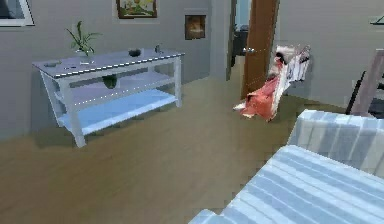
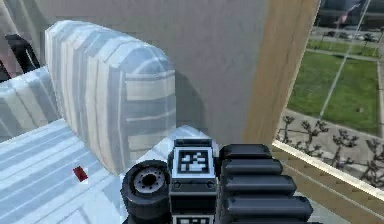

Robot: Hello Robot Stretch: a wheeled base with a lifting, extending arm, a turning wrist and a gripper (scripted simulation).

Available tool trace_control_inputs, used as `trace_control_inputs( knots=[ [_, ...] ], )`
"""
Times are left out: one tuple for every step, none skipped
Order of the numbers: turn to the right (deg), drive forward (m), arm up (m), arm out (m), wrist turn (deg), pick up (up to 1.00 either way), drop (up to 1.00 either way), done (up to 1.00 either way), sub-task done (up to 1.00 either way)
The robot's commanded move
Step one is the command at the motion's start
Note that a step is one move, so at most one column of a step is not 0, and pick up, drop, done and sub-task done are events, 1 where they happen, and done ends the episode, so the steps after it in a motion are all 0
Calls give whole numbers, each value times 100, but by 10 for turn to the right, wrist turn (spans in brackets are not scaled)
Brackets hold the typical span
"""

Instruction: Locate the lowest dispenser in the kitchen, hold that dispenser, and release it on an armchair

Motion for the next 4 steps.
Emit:
trace_control_inputs(
  knots=[
    [-450,0,0,0,0,0,0,0,0],
    [-420,0,0,0,0,0,0,0,0],
    [450,0,0,0,0,0,0,0,0],
    [270,0,0,0,0,0,0,0,0]
  ],
)
